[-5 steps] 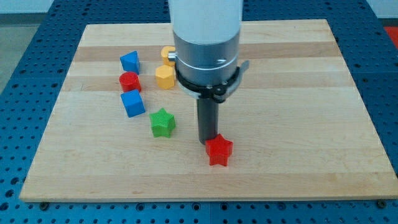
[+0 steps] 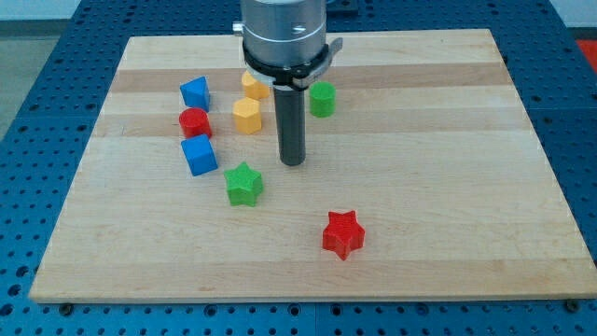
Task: Push the green star to the down
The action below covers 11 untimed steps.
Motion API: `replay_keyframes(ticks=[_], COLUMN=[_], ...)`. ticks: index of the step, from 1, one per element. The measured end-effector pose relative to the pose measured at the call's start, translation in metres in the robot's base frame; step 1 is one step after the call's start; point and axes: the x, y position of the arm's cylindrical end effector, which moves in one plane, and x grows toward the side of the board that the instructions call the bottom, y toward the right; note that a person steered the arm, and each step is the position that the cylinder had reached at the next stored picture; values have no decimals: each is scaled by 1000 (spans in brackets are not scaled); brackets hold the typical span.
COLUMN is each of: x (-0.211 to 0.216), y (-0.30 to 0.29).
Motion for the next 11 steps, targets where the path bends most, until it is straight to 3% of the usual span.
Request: replay_keyframes(ticks=[2, 9, 11], x=[-6, 75, -16], y=[-80, -51, -47])
